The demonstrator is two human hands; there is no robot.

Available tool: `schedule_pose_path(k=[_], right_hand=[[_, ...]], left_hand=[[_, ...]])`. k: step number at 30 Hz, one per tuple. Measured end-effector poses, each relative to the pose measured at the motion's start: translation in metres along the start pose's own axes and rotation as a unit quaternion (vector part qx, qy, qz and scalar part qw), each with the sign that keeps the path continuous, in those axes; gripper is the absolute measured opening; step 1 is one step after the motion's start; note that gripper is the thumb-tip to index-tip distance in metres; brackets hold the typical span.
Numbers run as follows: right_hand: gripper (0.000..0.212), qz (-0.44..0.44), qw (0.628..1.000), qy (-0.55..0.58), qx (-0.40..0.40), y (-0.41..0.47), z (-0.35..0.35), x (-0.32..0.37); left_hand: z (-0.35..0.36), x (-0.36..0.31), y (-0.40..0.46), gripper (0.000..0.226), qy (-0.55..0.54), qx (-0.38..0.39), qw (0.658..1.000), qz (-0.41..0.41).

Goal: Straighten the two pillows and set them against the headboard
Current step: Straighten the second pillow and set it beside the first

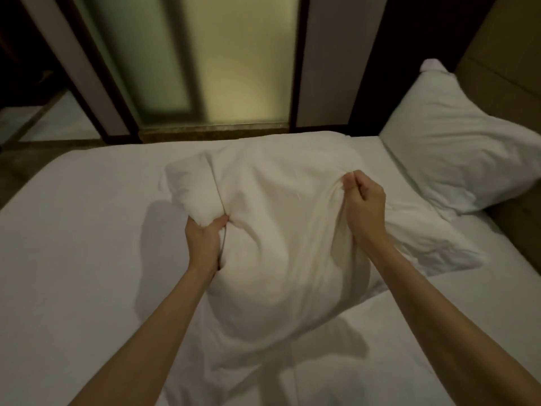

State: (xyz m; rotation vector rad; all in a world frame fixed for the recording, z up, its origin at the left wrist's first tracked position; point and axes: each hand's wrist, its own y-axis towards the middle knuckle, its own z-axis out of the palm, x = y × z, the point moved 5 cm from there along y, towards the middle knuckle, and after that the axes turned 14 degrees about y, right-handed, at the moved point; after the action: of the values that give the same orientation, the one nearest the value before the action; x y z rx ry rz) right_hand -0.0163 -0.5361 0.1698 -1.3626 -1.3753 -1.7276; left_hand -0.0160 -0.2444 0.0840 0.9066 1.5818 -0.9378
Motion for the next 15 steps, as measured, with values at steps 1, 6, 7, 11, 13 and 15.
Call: schedule_pose_path(k=[1,6,7,11,13,15], right_hand=[[0.044,-0.003,1.0,-0.004,-0.007,0.002,-0.019,0.0],[0.043,0.011,0.997,-0.033,-0.067,0.003,-0.135,-0.024],[0.043,0.019,0.996,-0.043,-0.077,-0.001,-0.152,-0.034],[0.041,0.107,0.986,-0.094,-0.086,-0.024,-0.209,-0.091],[0.042,0.17,0.976,-0.121,-0.058,-0.04,-0.226,-0.126],[0.038,0.228,0.959,-0.168,-0.014,-0.06,-0.234,-0.158]], left_hand=[[0.016,-0.002,-0.007,0.057,0.001,0.006,1.0,0.002],[0.121,0.001,-0.049,0.05,0.023,0.065,0.998,0.012],[0.135,0.007,-0.055,0.048,0.028,0.078,0.997,0.013],[0.184,0.045,-0.07,0.049,0.081,0.142,0.987,0.003],[0.194,0.072,-0.073,0.052,0.125,0.165,0.978,-0.018],[0.193,0.102,-0.076,0.057,0.179,0.174,0.967,-0.046]])
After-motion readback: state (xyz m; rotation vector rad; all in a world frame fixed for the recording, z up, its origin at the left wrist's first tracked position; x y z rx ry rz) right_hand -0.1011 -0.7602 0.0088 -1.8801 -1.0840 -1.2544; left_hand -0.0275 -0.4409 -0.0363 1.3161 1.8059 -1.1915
